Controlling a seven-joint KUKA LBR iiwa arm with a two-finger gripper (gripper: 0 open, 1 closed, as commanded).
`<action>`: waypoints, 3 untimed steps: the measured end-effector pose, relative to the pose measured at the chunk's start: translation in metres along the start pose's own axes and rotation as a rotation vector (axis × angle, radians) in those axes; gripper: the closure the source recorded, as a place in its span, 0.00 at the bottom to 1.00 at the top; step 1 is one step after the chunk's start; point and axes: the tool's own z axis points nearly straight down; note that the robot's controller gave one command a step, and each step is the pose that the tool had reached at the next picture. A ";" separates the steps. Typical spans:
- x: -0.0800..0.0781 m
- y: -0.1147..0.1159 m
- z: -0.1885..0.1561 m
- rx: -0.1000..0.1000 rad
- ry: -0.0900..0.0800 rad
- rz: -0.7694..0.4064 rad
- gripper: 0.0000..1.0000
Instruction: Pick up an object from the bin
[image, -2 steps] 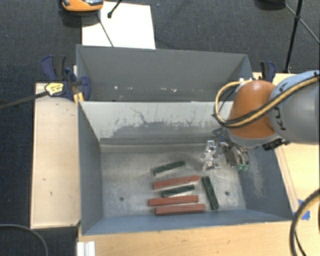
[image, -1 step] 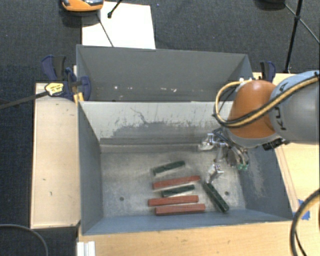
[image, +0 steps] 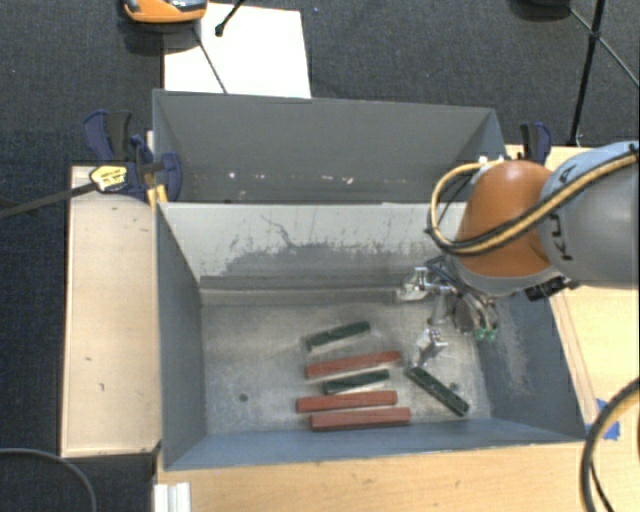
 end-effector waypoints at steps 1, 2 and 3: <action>0.040 0.060 0.015 -0.002 -0.012 0.108 1.00; 0.040 0.060 0.015 -0.002 -0.012 0.107 1.00; -0.003 0.055 -0.171 -0.001 0.002 -0.139 1.00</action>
Offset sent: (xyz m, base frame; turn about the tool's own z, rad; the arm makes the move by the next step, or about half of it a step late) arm 0.0000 0.0000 0.0000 0.0000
